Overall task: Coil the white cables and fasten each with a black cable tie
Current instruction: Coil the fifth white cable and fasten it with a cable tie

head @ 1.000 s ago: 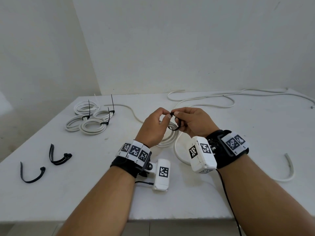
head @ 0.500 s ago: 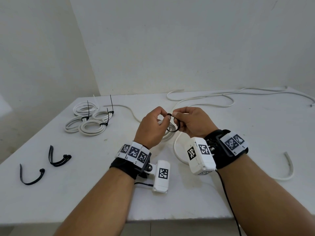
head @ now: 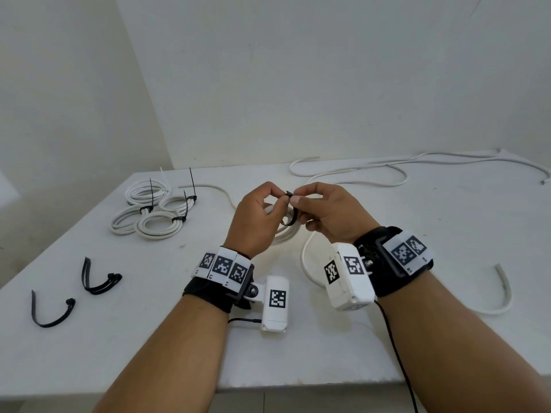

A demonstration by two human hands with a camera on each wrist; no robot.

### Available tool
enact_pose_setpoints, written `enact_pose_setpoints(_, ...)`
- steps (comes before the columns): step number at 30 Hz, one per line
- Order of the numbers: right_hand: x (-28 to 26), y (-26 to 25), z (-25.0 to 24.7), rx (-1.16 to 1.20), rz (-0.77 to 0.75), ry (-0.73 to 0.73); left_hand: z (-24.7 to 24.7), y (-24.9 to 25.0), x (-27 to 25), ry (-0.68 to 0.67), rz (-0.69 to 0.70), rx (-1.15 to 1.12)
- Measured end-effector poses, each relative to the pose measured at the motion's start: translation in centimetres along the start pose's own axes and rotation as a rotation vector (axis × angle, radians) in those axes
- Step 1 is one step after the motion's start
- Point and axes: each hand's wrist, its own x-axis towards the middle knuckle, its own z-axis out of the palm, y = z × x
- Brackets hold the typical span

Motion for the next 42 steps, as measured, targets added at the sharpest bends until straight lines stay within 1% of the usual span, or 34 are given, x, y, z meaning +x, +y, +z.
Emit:
enact_pose_setpoints(3,0.2,0.1,-0.7,0.079,-0.018,0.040,0.4,0.3,-0.3,-0.092,0.036,0.013)
enact_pose_setpoints(4,0.2,0.0,-0.8,0.066,-0.018,0.045,0.5,0.4,-0.3,-0.111,0.050,0.022)
enact_pose_setpoints(6,-0.1,-0.4,-1.0,-0.046,-0.005,0.026,0.5,0.3,-0.4,-0.138,0.081,0.033)
enact_pose_setpoints(8,-0.4,-0.8,-1.2,-0.187,0.023,0.004,0.5,0.2,-0.5,-0.163,0.078,0.027)
enact_pose_setpoints(9,-0.5,-0.9,-1.3,-0.212,0.043,-0.003,0.5,0.2,-0.6,-0.173,0.069,0.020)
enact_pose_setpoints(12,-0.7,-1.0,-1.3,-0.167,0.109,-0.010,0.5,0.4,-0.6,-0.208,0.059,0.012)
enact_pose_setpoints(14,-0.6,-0.8,-1.2,-0.158,0.094,0.008,0.7,0.2,-0.4,-0.231,0.040,0.005)
enact_pose_setpoints(17,-0.4,-0.3,-0.6,-0.134,-0.018,0.060,0.9,0.3,-0.5,-0.252,0.003,-0.024)
enact_pose_setpoints(20,-0.4,0.3,0.3,-0.242,-0.163,0.141,0.9,0.4,-0.7,-0.251,-0.044,-0.099)
enact_pose_setpoints(21,-0.4,0.3,0.5,-0.272,-0.190,0.161,0.9,0.4,-0.7,-0.258,-0.052,-0.108)
enact_pose_setpoints(24,-0.2,0.4,0.4,-0.281,-0.189,0.183,1.0,0.4,-0.6,-0.287,-0.054,-0.055)
enact_pose_setpoints(27,-0.2,0.2,0.2,-0.197,-0.175,0.206,0.9,0.9,-0.4,-0.288,-0.042,-0.072)
enact_pose_setpoints(30,0.2,-0.5,-0.7,-0.135,-0.160,0.350,0.9,1.2,-0.8,-0.334,-0.032,-0.103)
enact_pose_setpoints(31,0.2,-0.6,-1.1,-0.111,-0.143,0.382,1.1,1.3,-0.9,-0.353,-0.035,-0.124)
enact_pose_setpoints(33,0.1,-0.7,-1.4,-0.082,-0.120,0.403,1.3,1.5,-1.0,-0.358,-0.050,-0.160)
enact_pose_setpoints(35,-0.1,-0.6,-1.1,-0.029,-0.079,0.349,1.2,1.5,-0.9,-0.332,-0.068,-0.202)
enact_pose_setpoints(37,-0.2,-0.6,-0.8,-0.003,0.023,0.198,1.0,1.3,-0.8,-0.305,-0.089,-0.243)
enact_pose_setpoints(39,-0.2,-0.7,-0.8,-0.034,0.065,0.074,0.7,1.2,-0.7,-0.291,-0.108,-0.269)
enact_pose_setpoints(40,-0.1,-0.7,-0.9,-0.050,0.056,0.056,0.6,1.2,-0.7,-0.285,-0.114,-0.268)
enact_pose_setpoints(42,0.1,-0.7,-1.0,-0.071,0.032,0.091,0.6,1.4,-0.7,-0.284,-0.122,-0.250)
